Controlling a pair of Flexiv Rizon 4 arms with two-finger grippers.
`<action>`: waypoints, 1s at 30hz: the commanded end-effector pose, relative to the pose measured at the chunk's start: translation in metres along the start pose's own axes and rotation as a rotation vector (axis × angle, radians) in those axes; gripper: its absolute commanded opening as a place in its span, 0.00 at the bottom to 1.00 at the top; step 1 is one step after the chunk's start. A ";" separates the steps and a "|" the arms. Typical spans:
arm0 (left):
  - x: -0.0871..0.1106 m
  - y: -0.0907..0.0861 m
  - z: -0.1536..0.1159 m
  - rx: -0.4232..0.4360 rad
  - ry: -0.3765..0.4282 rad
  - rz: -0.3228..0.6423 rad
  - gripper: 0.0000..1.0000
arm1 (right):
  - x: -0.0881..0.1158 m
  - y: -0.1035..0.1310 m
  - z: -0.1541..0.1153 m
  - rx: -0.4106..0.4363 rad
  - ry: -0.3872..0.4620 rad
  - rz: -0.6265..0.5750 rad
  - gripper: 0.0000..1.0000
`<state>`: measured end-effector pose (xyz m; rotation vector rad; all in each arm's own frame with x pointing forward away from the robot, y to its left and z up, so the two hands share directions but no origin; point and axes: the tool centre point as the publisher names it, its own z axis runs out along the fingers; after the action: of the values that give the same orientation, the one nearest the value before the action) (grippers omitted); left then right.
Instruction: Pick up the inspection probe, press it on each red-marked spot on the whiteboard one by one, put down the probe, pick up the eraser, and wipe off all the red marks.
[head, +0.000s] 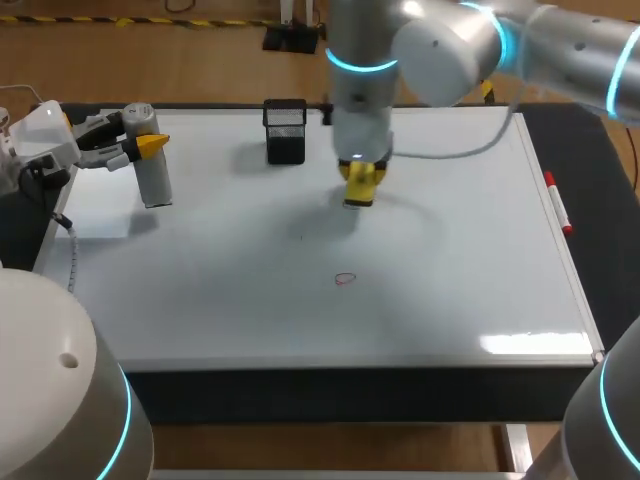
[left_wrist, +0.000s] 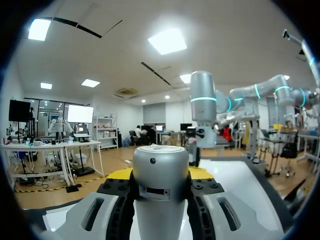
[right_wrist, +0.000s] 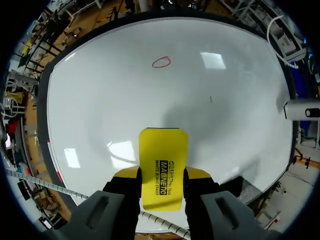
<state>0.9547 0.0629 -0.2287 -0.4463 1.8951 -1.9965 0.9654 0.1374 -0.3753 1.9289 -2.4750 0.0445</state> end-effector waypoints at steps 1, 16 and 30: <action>0.000 -0.001 0.000 0.000 -0.001 0.001 0.00 | 0.053 -0.017 -0.004 -0.001 -0.027 0.051 0.00; 0.000 -0.001 0.000 0.000 -0.001 0.001 0.00 | 0.173 -0.058 0.009 -0.024 -0.008 0.320 0.00; 0.000 -0.001 0.000 0.000 -0.001 0.001 0.00 | 0.209 -0.064 0.020 -0.044 0.025 0.395 0.00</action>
<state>0.9547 0.0630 -0.2287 -0.4464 1.8950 -1.9964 0.9778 -0.0806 -0.3914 1.3828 -2.7725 0.0017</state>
